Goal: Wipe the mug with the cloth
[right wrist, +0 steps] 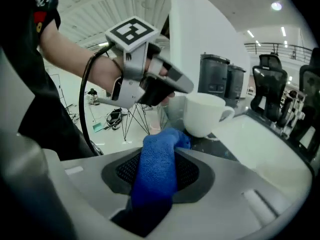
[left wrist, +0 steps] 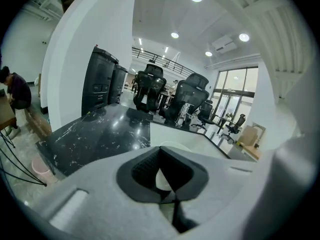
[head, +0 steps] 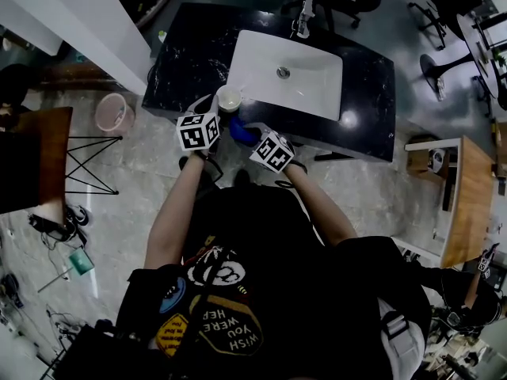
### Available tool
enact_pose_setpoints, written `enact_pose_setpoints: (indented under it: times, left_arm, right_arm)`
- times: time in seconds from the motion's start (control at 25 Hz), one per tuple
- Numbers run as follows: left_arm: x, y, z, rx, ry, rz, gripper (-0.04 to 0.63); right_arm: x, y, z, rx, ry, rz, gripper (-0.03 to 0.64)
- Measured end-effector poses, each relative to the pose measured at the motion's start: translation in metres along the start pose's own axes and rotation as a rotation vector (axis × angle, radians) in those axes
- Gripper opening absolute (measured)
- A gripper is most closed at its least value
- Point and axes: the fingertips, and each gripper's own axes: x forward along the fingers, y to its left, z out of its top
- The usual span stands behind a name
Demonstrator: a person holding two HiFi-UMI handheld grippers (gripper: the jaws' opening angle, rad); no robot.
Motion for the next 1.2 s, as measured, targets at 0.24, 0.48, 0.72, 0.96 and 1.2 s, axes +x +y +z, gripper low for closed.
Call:
enact_pose_setpoints:
  times: [0.24,0.48,0.72,0.96,1.2]
  left_arm:
    - [0.000,-0.003,-0.001,-0.002,0.020,-0.016,0.005]
    - [0.001,-0.006,-0.001,0.013,0.033,-0.026,0.021]
    - [0.001,-0.007,-0.001,0.007,0.027,-0.024,0.025]
    - [0.001,-0.007,-0.001,0.006,0.026,-0.023,0.024]
    - [0.002,-0.006,-0.001,0.006,0.020,-0.019,0.024]
  right_arm:
    - [-0.023,-0.045,0.012,0.114,-0.072,-0.119,0.147]
    - [-0.028,-0.098,0.034,0.156,-0.060,-0.264,0.147]
    - [-0.004,-0.025,0.018,-0.013,-0.002,-0.081,0.147]
    - [-0.028,-0.069,0.028,0.103,-0.075,-0.222,0.147]
    - [-0.034,-0.111,0.049,0.124,-0.063,-0.315,0.147]
